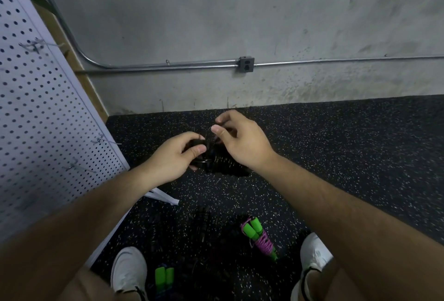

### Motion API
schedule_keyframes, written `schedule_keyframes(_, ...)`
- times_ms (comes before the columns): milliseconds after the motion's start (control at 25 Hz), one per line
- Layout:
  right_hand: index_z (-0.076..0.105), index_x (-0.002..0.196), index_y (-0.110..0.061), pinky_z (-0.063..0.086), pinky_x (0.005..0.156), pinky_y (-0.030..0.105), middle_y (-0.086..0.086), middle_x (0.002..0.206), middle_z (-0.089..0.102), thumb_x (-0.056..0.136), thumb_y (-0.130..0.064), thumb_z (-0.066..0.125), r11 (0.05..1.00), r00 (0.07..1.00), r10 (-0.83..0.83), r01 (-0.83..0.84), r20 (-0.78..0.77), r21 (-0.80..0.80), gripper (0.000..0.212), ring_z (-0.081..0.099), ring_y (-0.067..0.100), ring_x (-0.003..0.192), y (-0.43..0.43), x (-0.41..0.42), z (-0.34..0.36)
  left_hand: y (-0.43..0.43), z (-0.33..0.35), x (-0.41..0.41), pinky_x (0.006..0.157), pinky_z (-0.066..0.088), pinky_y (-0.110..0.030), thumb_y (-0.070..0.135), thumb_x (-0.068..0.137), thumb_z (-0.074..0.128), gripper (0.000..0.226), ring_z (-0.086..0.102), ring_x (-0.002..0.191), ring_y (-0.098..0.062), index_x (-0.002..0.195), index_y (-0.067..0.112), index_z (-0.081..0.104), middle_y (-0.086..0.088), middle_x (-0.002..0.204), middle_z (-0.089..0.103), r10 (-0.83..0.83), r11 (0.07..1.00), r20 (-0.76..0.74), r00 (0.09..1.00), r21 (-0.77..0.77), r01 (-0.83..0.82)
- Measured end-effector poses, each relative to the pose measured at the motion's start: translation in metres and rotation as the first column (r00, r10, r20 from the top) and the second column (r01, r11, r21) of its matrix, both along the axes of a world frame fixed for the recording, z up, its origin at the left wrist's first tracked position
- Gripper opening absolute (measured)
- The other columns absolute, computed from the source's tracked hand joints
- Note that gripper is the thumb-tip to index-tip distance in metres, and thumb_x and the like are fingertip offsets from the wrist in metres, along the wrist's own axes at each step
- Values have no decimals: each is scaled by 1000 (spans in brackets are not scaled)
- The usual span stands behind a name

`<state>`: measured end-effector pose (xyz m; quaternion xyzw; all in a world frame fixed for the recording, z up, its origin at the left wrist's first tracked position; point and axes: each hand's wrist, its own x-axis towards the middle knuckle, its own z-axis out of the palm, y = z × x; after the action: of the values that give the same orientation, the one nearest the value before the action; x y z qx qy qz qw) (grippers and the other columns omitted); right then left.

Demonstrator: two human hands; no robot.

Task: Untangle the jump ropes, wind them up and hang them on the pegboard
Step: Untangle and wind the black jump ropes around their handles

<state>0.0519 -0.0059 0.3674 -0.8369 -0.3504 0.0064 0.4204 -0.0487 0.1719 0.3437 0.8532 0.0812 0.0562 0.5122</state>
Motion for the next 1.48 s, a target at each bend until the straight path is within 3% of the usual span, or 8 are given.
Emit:
schedule_keyframes(240, 31, 143, -32, 51, 98, 32, -3, 134, 59, 90, -45, 70, 973, 976, 217, -215, 19, -88, 67, 60, 10, 118, 11, -18, -17, 20, 1, -15, 76, 63, -42, 20, 102, 57, 12, 73, 88, -28, 112, 23, 63, -9, 105, 72, 186, 972, -23, 982, -143, -188)
schedule_keyframes(400, 34, 142, -41, 56, 88, 41, -2, 132, 58, 83, -48, 77, 906, 929, 351, -305, 116, -294, 73, 61, 17, 111, 26, -30, -33, 32, -13, -27, 71, 61, -34, 21, 105, 52, 12, 72, 94, -25, 113, 22, 61, -7, 106, 71, 185, 967, -71, 980, -165, -195)
schedule_keyframes(600, 34, 141, -42, 57, 83, 39, -3, 128, 61, 83, -51, 74, 932, 968, 247, -225, 45, -285, 71, 65, 21, 107, 55, -44, -75, 50, -50, -30, 86, 59, -41, 26, 107, 48, 24, 65, 107, -20, 126, 27, 61, 2, 116, 67, 225, 972, -99, 969, -49, -230)
schedule_keyframes(800, 36, 141, -38, 55, 82, 38, -2, 127, 62, 87, -46, 73, 950, 984, 148, -169, -99, -264, 66, 63, 22, 107, 63, -55, -146, 39, -127, -39, 115, 37, -32, 23, 102, 57, 38, 49, 130, -14, 140, 20, 57, 2, 137, 54, 226, 965, -106, 968, 159, -207)
schedule_keyframes(1040, 28, 146, -40, 54, 84, 40, 0, 138, 57, 89, -52, 66, 865, 977, 49, -145, -206, -481, 70, 62, 27, 112, 29, -61, -245, 22, -218, -64, 111, 30, -22, 28, 106, 52, 49, 37, 142, -13, 153, 26, 42, 3, 156, 41, 154, 983, -267, 951, 136, -121)
schedule_keyframes(1280, 27, 149, -31, 55, 88, 45, 5, 138, 56, 92, -54, 63, 783, 884, -293, 3, -365, -623, 72, 62, 27, 113, -28, -87, -343, 14, -324, -102, 112, 40, -41, 34, 102, 56, 53, 41, 138, -31, 152, 29, 40, -8, 154, 38, 28, 986, -672, 740, 140, 90)
schedule_keyframes(1400, 25, 152, -30, 54, 89, 47, 4, 145, 48, 93, -52, 63, 735, 866, -315, -36, -388, -677, 73, 59, 27, 118, -36, -104, -373, -13, -352, -111, 117, 32, -48, 59, 90, 65, 79, 25, 145, -37, 156, 40, 26, -5, 164, 18, -75, 963, -840, 537, 79, 259)
schedule_keyframes(1480, 26, 152, -28, 54, 91, 47, 3, 146, 47, 93, -51, 64, 715, 866, -328, -33, -377, -698, 73, 56, 27, 122, -33, -106, -387, -25, -364, -116, 117, 31, -52, 67, 79, 72, 96, 18, 147, -39, 156, 48, 17, -1, 167, 2, -44, 964, -873, 486, 90, 250)
